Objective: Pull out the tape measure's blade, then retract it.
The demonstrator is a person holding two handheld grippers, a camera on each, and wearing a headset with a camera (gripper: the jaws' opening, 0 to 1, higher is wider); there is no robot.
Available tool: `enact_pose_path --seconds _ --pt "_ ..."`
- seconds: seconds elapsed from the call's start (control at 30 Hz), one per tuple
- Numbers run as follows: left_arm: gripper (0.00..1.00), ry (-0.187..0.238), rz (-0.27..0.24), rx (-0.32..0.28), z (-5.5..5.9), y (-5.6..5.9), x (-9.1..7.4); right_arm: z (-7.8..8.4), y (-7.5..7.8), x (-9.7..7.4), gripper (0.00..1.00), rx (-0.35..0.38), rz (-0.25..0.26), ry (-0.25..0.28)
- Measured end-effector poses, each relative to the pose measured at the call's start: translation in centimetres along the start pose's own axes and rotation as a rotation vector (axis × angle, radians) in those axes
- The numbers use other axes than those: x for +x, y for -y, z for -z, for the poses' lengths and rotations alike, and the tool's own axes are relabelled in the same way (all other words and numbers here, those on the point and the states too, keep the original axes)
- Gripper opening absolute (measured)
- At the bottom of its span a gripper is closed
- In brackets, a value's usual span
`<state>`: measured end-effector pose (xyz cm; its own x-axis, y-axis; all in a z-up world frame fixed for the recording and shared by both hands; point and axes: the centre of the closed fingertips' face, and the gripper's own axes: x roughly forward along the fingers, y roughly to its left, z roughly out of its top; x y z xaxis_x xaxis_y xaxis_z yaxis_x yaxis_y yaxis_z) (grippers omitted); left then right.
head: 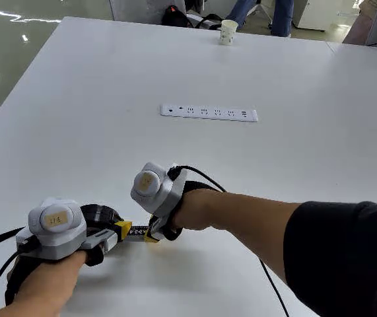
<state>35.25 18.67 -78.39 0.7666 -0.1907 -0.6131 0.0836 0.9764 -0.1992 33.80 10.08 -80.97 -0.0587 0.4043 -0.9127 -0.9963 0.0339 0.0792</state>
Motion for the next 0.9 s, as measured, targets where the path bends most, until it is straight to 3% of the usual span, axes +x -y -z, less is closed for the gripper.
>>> enact_pose_path --seconds 0.43,0.9 --pt "0.63 0.002 0.004 -0.001 0.1 0.0 0.1 -0.5 0.1 0.2 0.1 0.012 -0.012 0.023" --pt "0.63 0.0 0.012 0.003 0.1 0.1 0.0 -1.1 -0.1 0.3 0.1 -0.026 0.009 0.017"
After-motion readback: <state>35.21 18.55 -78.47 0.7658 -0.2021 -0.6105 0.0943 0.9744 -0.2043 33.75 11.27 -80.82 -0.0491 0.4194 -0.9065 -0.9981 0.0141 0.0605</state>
